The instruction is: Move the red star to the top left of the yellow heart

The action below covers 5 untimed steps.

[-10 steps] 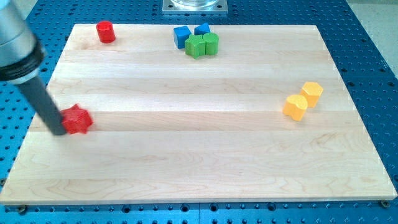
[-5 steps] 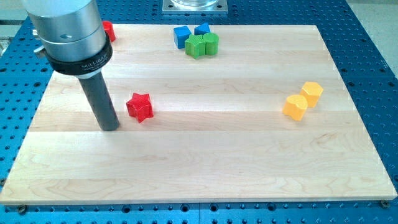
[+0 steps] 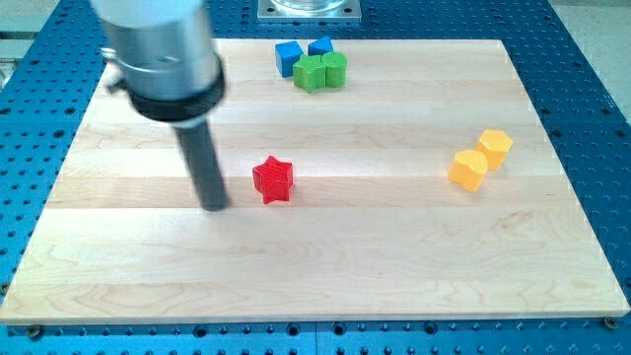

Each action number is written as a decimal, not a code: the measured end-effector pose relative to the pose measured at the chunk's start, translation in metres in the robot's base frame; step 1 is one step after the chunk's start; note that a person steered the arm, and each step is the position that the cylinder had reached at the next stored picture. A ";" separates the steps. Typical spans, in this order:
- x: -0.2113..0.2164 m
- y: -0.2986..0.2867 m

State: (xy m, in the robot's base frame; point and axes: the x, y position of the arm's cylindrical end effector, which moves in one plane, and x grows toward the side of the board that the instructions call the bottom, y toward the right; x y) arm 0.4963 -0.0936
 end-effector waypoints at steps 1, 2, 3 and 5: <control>-0.052 0.023; -0.047 0.016; -0.015 -0.023; -0.008 0.053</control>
State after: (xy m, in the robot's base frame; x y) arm 0.4880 -0.0407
